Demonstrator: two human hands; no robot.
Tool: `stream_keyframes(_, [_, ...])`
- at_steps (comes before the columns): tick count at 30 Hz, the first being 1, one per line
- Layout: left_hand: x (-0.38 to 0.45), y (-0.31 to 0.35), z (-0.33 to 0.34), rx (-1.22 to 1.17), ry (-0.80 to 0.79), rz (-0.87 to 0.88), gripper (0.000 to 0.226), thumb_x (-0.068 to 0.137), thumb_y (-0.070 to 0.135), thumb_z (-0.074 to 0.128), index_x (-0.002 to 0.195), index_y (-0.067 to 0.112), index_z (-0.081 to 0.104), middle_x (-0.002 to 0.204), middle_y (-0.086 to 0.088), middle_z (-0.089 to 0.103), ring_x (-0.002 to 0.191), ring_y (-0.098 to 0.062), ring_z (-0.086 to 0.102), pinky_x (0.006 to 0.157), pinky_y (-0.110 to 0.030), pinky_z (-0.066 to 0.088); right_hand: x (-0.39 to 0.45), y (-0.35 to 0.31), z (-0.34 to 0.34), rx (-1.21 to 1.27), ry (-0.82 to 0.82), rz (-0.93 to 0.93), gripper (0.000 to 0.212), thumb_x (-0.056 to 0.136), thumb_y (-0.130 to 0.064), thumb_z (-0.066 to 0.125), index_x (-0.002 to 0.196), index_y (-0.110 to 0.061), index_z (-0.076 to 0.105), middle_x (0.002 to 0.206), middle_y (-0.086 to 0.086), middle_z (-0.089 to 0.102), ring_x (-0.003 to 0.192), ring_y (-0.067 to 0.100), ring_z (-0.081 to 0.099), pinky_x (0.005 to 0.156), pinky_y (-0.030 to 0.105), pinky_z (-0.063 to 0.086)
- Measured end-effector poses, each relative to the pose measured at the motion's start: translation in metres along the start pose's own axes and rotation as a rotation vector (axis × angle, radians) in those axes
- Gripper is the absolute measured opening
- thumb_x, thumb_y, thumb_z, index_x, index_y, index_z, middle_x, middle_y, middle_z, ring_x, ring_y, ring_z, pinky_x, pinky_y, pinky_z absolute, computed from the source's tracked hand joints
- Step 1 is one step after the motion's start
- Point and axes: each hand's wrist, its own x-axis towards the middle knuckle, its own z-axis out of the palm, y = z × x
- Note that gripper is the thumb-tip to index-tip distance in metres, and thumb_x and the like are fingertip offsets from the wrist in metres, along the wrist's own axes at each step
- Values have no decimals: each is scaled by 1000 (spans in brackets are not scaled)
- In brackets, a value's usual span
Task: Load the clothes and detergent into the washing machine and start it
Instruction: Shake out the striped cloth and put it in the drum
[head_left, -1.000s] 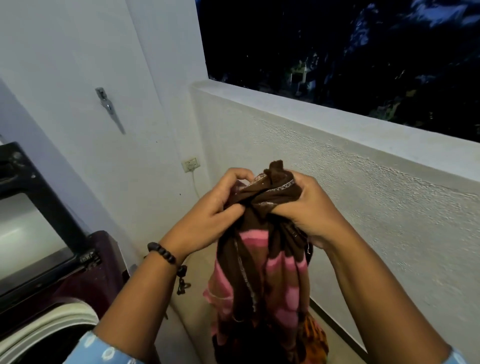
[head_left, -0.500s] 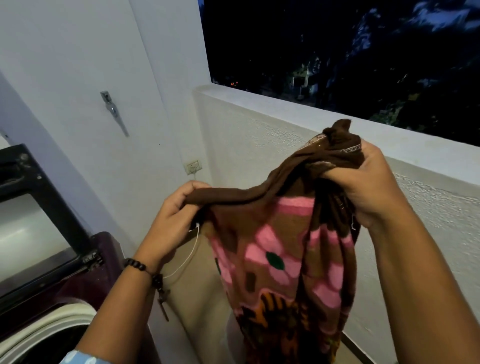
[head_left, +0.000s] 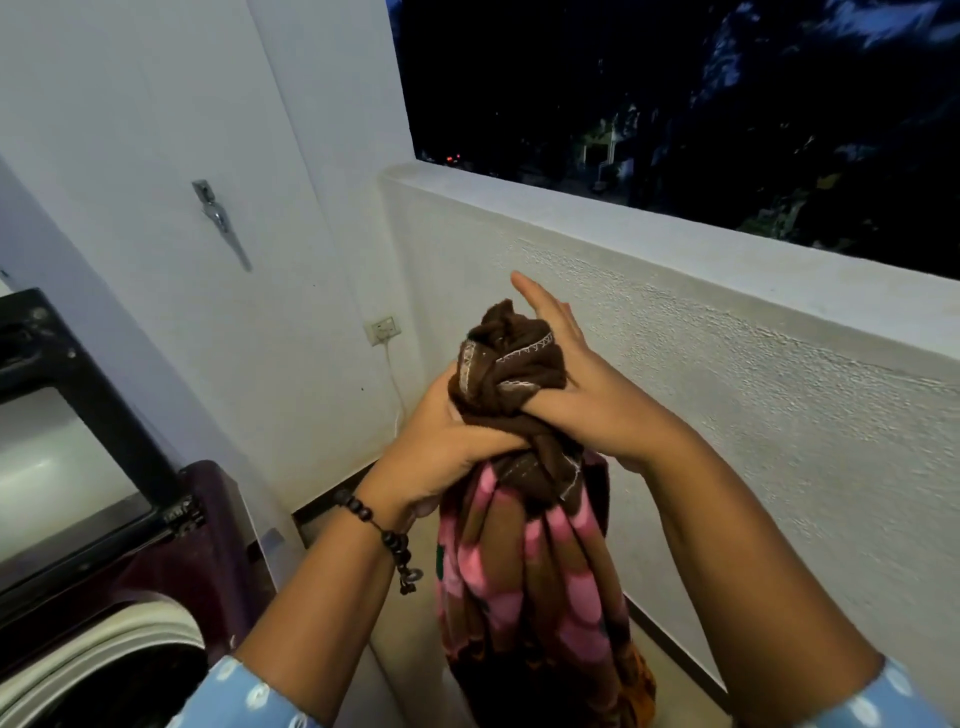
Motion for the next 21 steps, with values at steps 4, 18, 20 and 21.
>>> stream_keyframes(4, [-1, 4, -5, -83, 248, 15, 57, 65, -5, 68, 121, -1, 58, 105, -16, 72, 98, -29, 69, 80, -34, 57, -9, 14, -3, 296, -59, 82, 96, 77, -34, 70, 147, -54, 7, 160, -17, 10, 138, -6, 19, 99, 14, 32])
stream_keyframes(18, [-35, 4, -12, -270, 456, -192, 60, 75, 9, 70, 131, 9, 51, 117, -14, 67, 103, -22, 67, 77, -30, 56, -11, 62, 65, 114, 146, -54, 58, 70, -22, 80, 122, -31, 56, 105, -6, 73, 97, 7, 69, 88, 36, 57])
stream_keyframes(20, [-45, 10, -31, -44, 450, -266, 68, 75, 13, 76, 133, 21, 43, 132, -8, 58, 115, -20, 61, 87, -34, 53, -5, 63, 58, -4, 164, -13, 43, 72, -18, 79, 110, -30, 62, 92, -5, 74, 84, 10, 70, 79, 37, 58])
stream_keyframes(21, [-51, 15, -41, 55, 479, -285, 74, 72, 17, 76, 134, 29, 38, 141, -2, 50, 125, -19, 53, 97, -36, 47, -1, 64, 54, -99, 157, 10, 35, 72, -20, 78, 103, -25, 63, 87, -4, 73, 80, 12, 69, 75, 38, 58])
